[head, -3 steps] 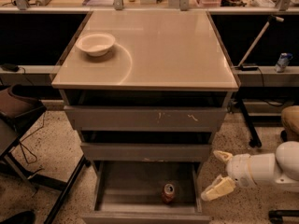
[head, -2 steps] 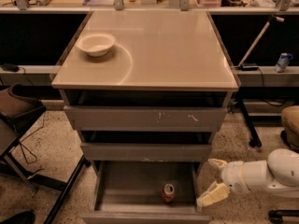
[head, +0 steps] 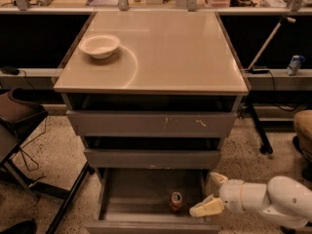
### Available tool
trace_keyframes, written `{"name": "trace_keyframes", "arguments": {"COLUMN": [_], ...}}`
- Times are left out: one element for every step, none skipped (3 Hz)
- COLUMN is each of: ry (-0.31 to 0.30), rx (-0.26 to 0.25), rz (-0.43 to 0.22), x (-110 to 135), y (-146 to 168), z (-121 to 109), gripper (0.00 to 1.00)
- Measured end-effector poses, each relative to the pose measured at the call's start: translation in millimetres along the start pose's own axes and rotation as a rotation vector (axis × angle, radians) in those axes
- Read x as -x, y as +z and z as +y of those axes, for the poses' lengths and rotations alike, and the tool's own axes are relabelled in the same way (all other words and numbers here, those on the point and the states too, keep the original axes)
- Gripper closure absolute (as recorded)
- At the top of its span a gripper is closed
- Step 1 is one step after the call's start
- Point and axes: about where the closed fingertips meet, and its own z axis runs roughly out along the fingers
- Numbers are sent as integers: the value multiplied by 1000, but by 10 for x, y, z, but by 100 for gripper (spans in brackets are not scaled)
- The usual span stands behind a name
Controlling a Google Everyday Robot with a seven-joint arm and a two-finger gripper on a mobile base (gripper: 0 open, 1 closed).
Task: Pick coke can from bottom drawer and place on counter
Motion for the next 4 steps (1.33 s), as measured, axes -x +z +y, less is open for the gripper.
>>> {"name": "trace_keyframes", "arguments": {"ry": [29,-33,-28,5], "rx": [-85,-236,-311,-271], "rz": [-128,-190,-185,-127], "x": [80,251,274,-74], "y": [484,543,514,1061], "z": [-308,-598,-780,-728], "gripper": [0,0,0,0]}}
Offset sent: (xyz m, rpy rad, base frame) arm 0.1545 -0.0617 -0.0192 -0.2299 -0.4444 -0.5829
